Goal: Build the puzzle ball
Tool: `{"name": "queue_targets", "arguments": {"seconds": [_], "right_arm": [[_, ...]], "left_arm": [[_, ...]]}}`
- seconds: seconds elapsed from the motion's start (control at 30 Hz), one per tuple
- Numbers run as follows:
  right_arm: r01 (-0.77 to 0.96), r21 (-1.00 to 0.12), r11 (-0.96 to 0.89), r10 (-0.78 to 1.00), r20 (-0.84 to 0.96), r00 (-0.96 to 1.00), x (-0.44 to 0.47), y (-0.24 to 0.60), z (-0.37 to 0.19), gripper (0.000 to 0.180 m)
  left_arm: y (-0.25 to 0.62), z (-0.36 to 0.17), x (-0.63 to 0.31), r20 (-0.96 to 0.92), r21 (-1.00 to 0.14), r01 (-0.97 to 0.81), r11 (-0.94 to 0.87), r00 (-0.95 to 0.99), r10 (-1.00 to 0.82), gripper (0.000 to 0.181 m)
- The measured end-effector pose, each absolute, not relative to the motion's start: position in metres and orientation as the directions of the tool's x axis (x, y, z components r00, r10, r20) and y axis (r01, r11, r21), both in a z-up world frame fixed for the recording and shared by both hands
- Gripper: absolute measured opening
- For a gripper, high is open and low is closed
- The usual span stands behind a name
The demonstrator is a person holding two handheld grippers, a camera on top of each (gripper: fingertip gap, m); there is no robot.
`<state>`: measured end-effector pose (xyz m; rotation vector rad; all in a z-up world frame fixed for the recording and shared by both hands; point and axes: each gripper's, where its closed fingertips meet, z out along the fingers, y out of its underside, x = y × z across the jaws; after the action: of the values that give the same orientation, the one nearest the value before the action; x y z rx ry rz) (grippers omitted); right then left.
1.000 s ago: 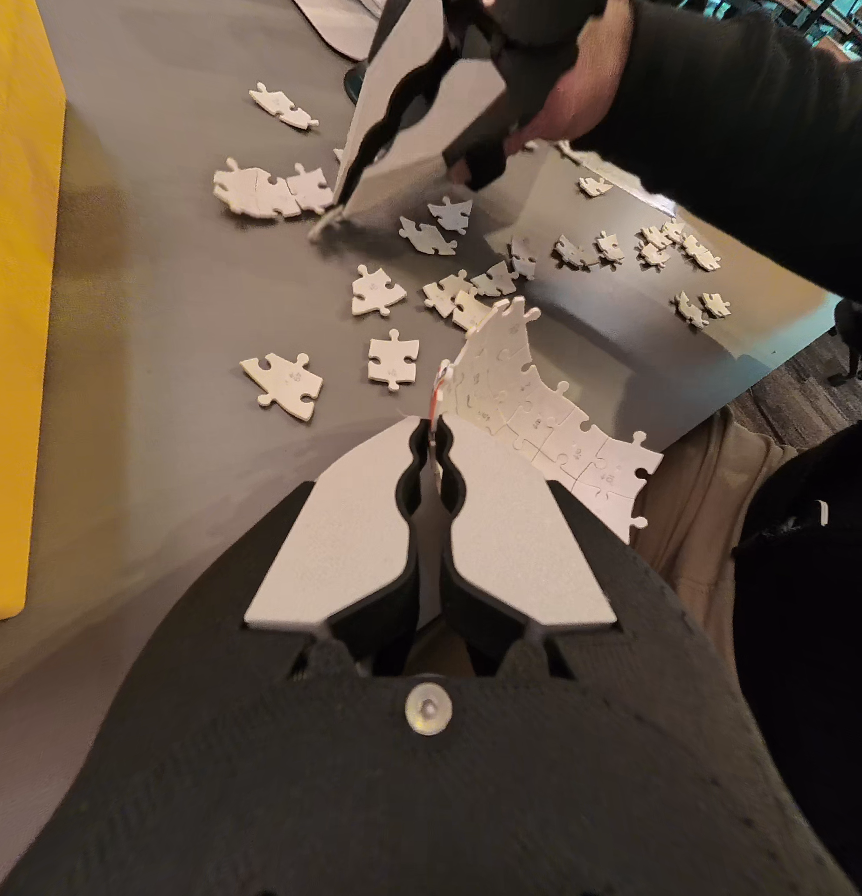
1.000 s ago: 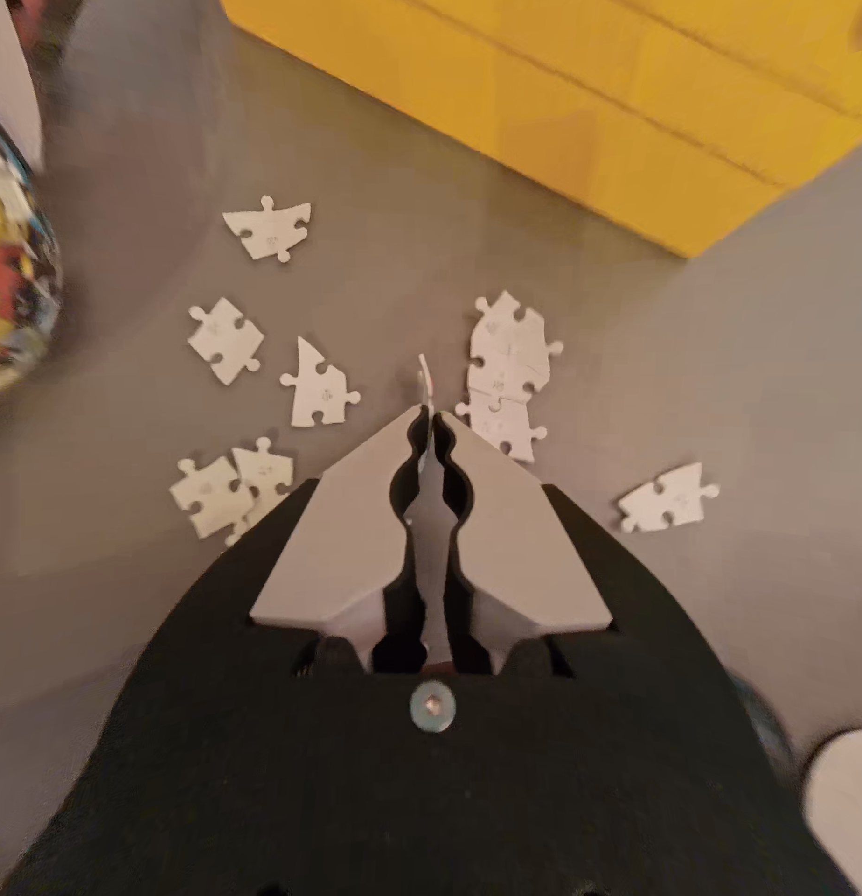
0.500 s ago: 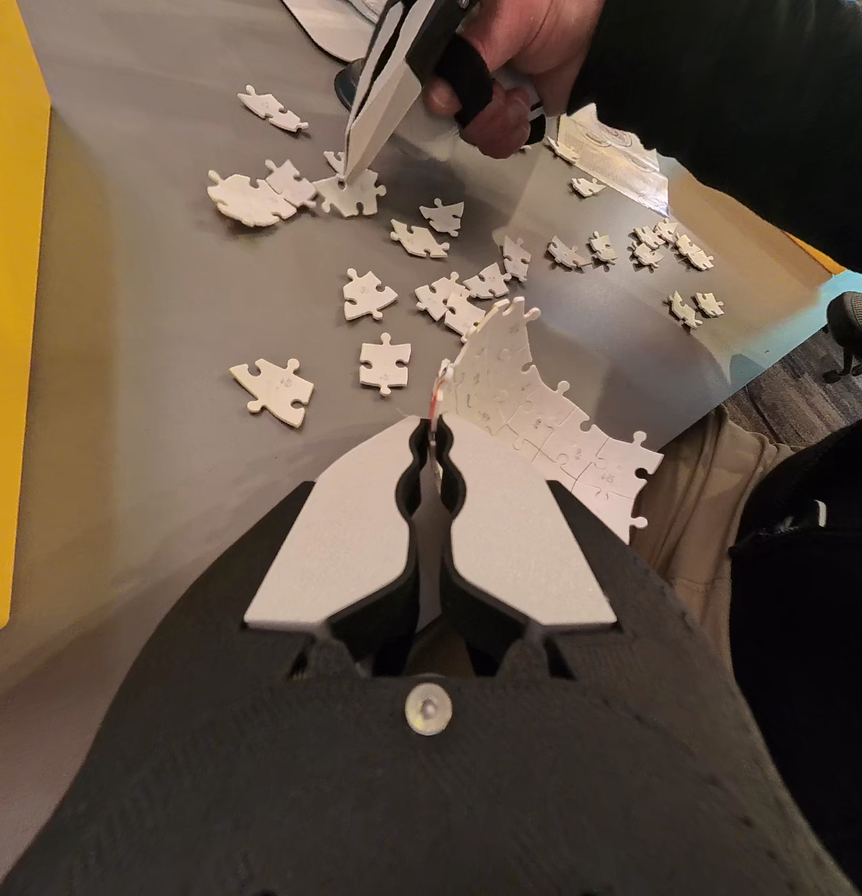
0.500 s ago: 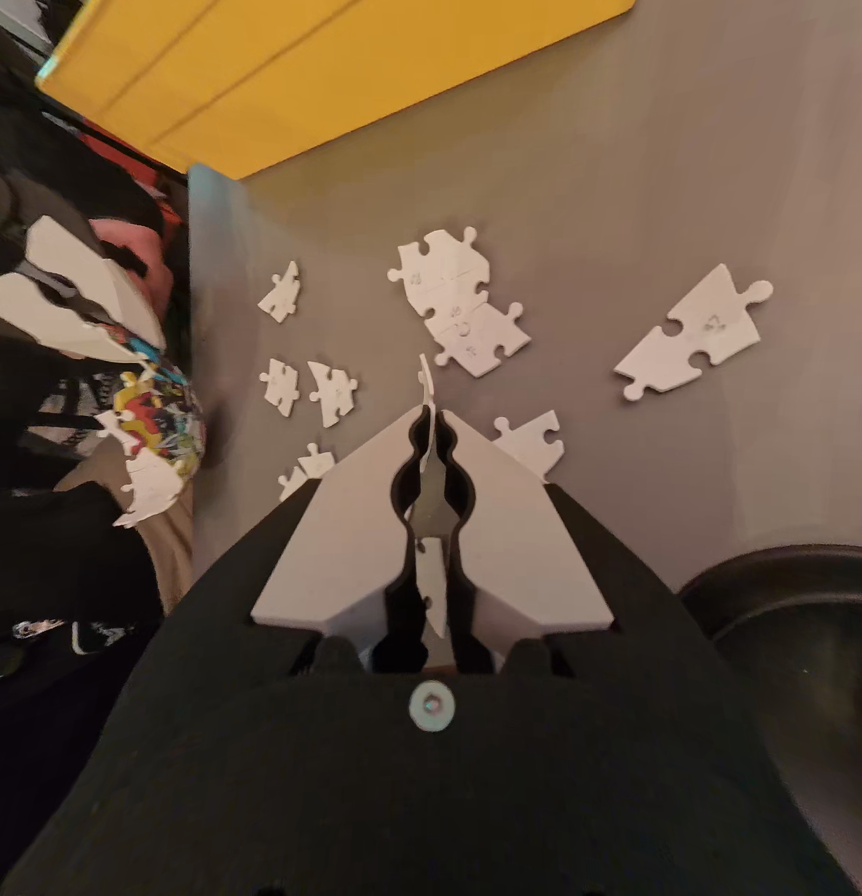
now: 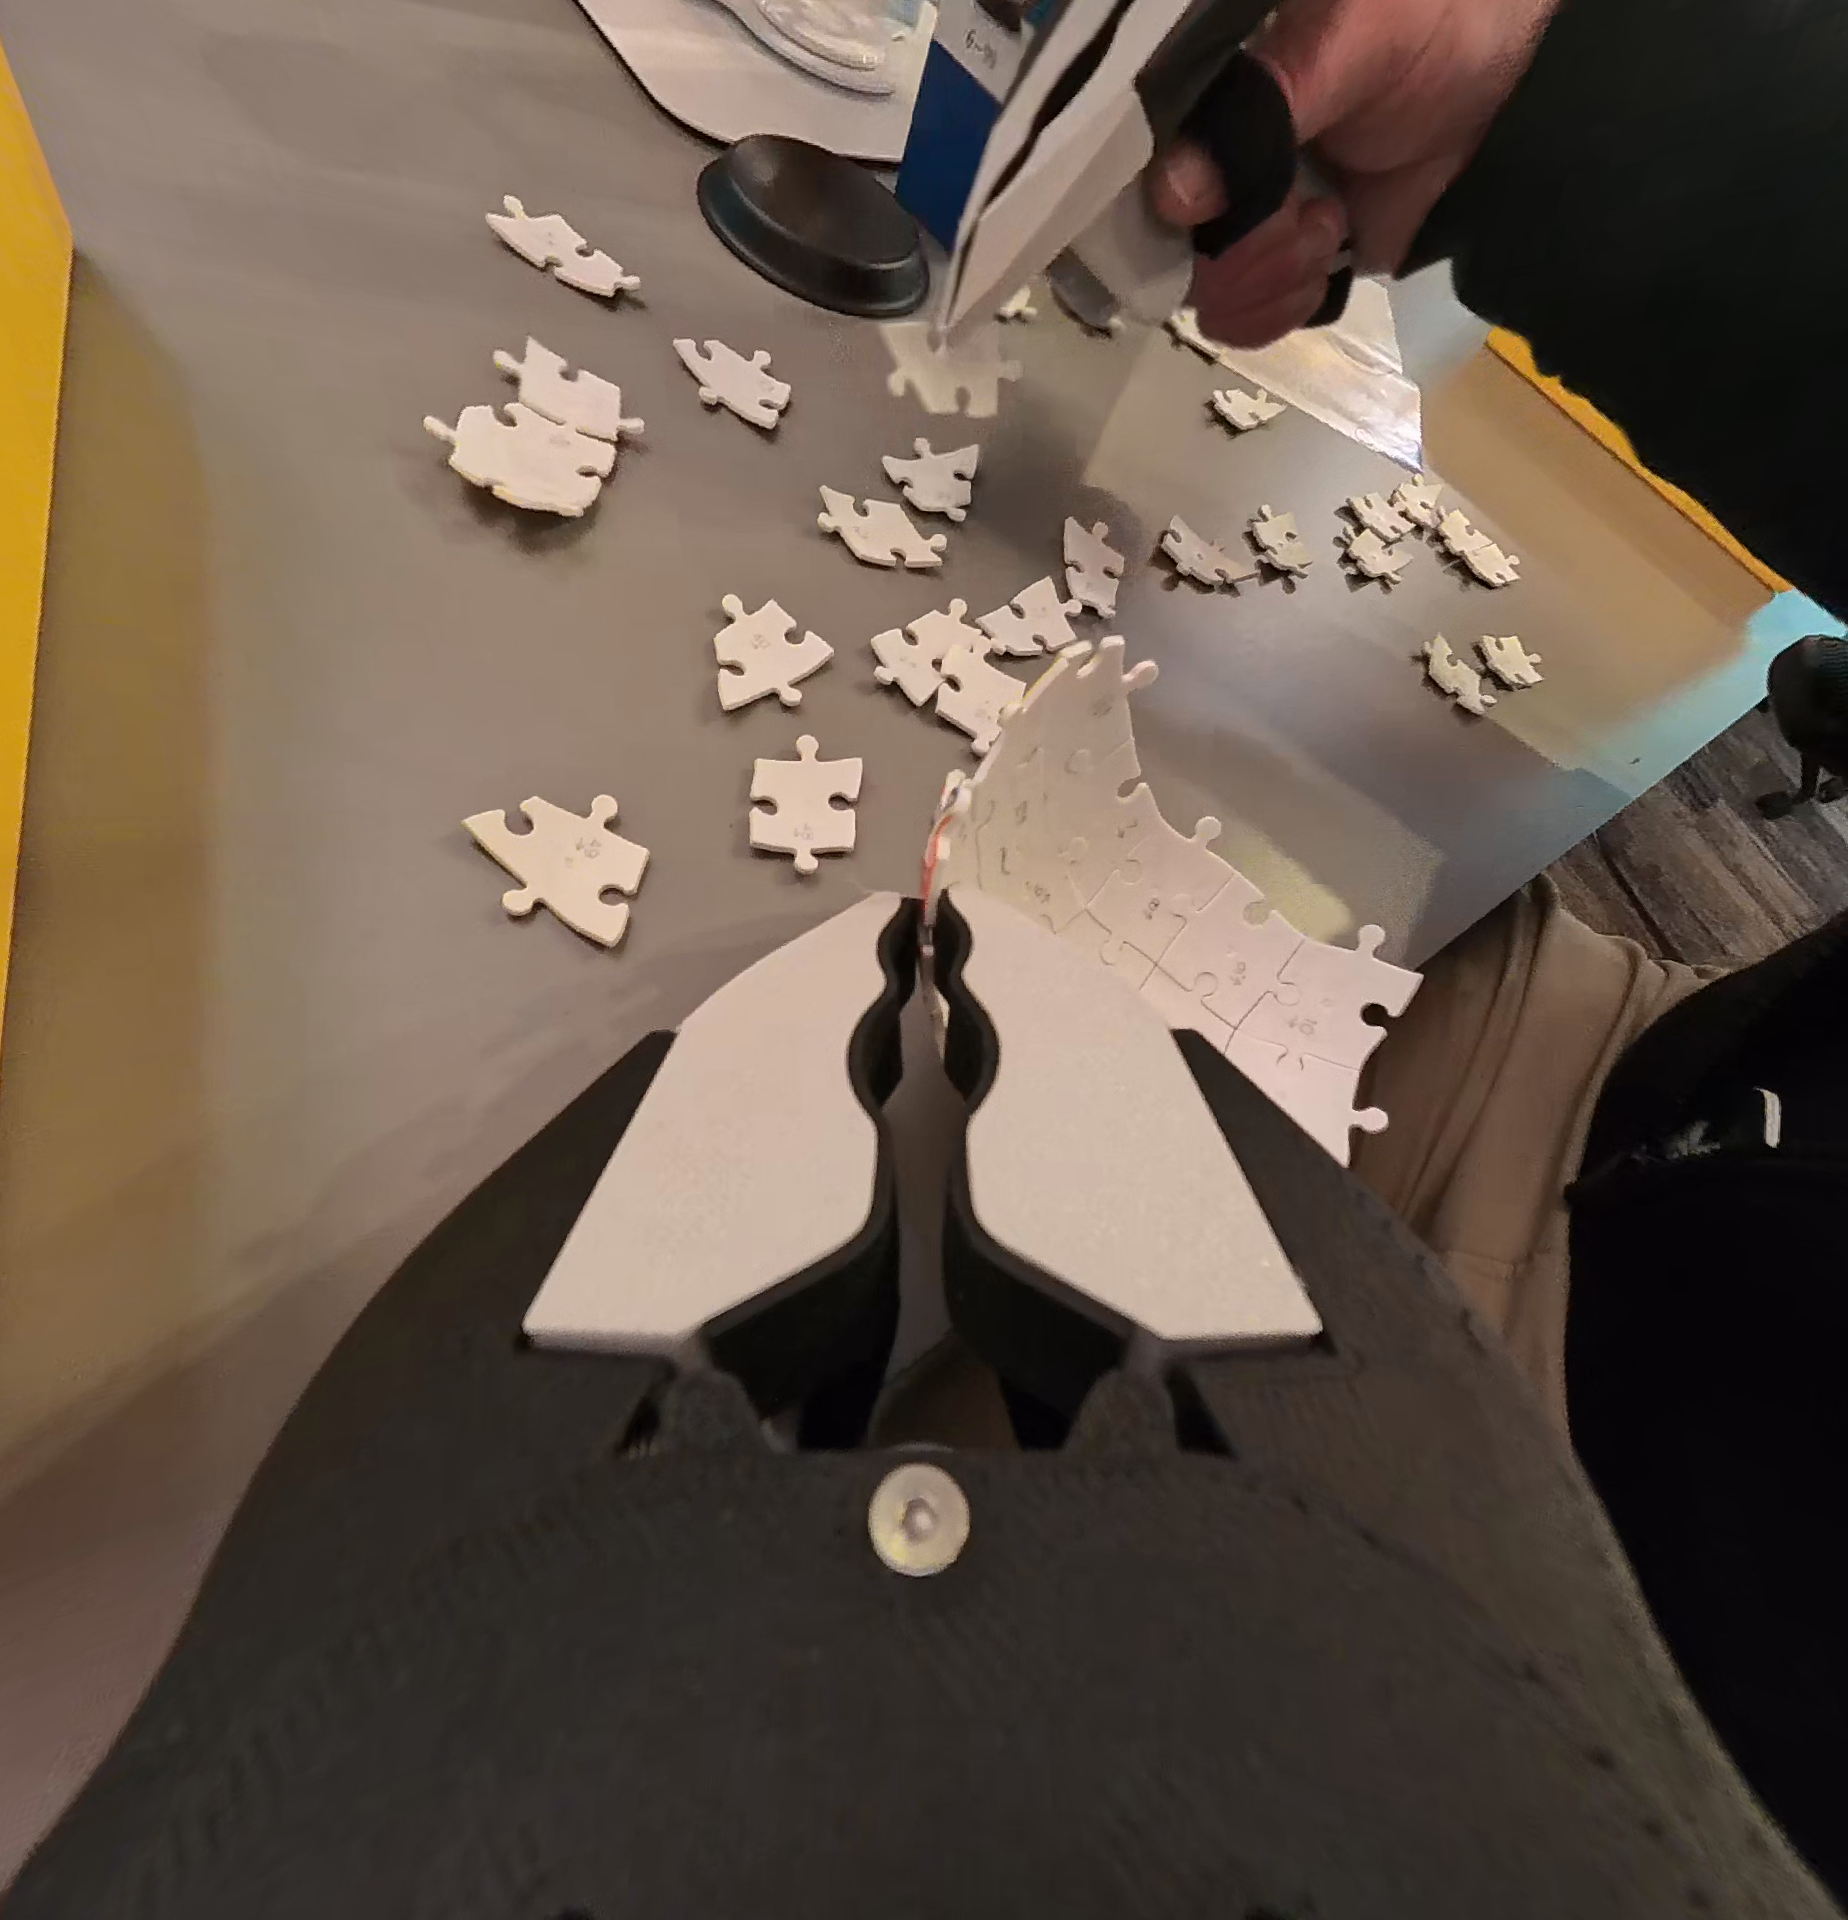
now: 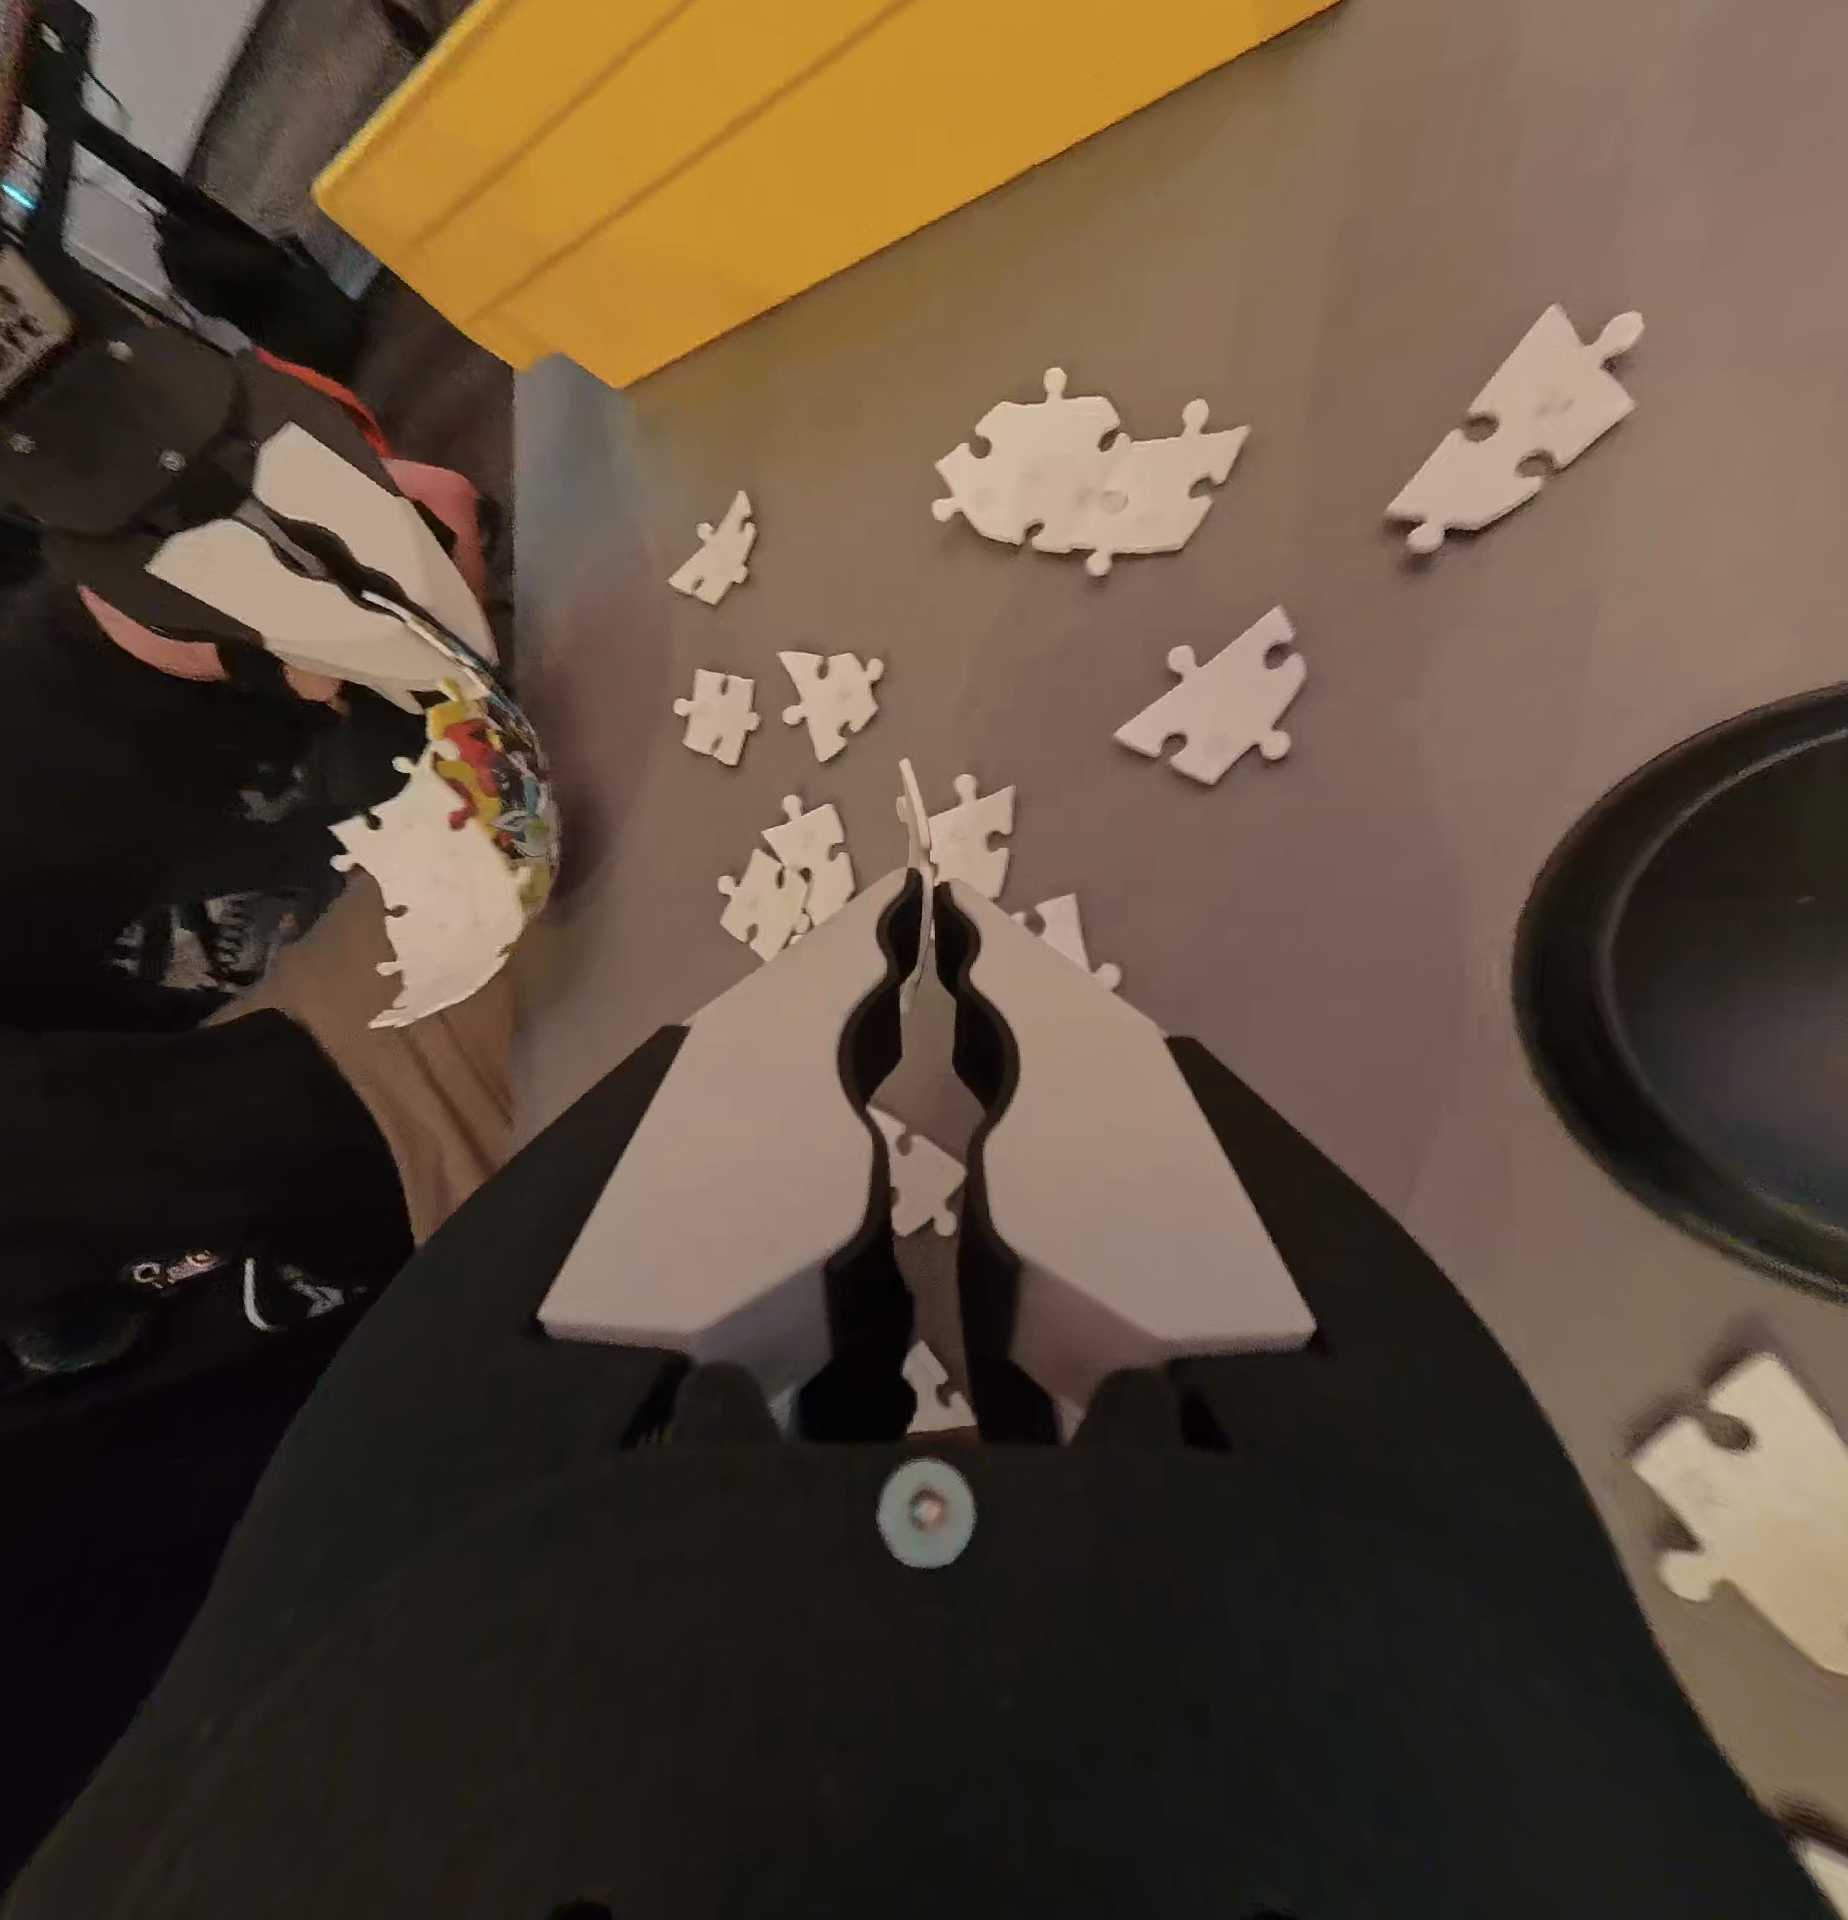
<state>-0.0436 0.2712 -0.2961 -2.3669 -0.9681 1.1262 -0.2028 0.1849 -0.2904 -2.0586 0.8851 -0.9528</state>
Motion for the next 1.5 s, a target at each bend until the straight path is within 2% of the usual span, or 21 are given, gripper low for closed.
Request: {"name": "queue_targets", "arguments": {"seconds": [0.17, 0.27, 0.37, 0.57, 0.67, 0.9, 1.1, 1.5], "right_arm": [[0.447, -0.554, -0.702, 0.712, -0.538, 0.452, -0.065, 0.27, -0.308, 0.0], [0.478, -0.536, -0.695, 0.718, -0.494, 0.49, -0.079, 0.283, -0.319, 0.02], [0.467, -0.586, -0.662, 0.743, -0.426, 0.517, -0.072, 0.292, -0.3, 0.024], [0.388, -0.671, -0.633, 0.712, -0.306, 0.633, 0.014, 0.287, -0.244, 0.027], [0.351, -0.676, -0.648, 0.639, -0.232, 0.733, 0.075, 0.278, -0.236, 0.027], [0.307, -0.613, -0.728, 0.475, -0.128, 0.871, 0.174, 0.246, -0.267, 0.029], [0.32, -0.576, -0.752, 0.44, -0.078, 0.895, 0.193, 0.225, -0.29, 0.03], [0.277, -0.58, -0.766, 0.378, -0.057, 0.924, 0.222, 0.209, -0.31, 0.032]], "left_arm": [[0.188, -0.287, -0.194, 0.337, -0.804, -0.299, -0.513, 0.483, -0.808, 0.002], [0.191, -0.283, -0.186, 0.326, -0.81, -0.309, -0.498, 0.469, -0.821, 0.002], [0.193, -0.281, -0.178, 0.318, -0.812, -0.322, -0.487, 0.455, -0.832, 0.003], [0.192, -0.283, -0.16, 0.324, -0.809, -0.345, -0.476, 0.414, -0.851, 0.002], [0.191, -0.282, -0.151, 0.321, -0.811, -0.353, -0.466, 0.396, -0.86, 0.002], [0.188, -0.282, -0.125, 0.313, -0.813, -0.382, -0.44, 0.35, -0.883, 0.002], [0.189, -0.283, -0.095, 0.312, -0.813, -0.409, -0.416, 0.297, -0.902, 0.003], [0.185, -0.286, -0.067, 0.318, -0.807, -0.441, -0.392, 0.235, -0.918, 0.003]]}}
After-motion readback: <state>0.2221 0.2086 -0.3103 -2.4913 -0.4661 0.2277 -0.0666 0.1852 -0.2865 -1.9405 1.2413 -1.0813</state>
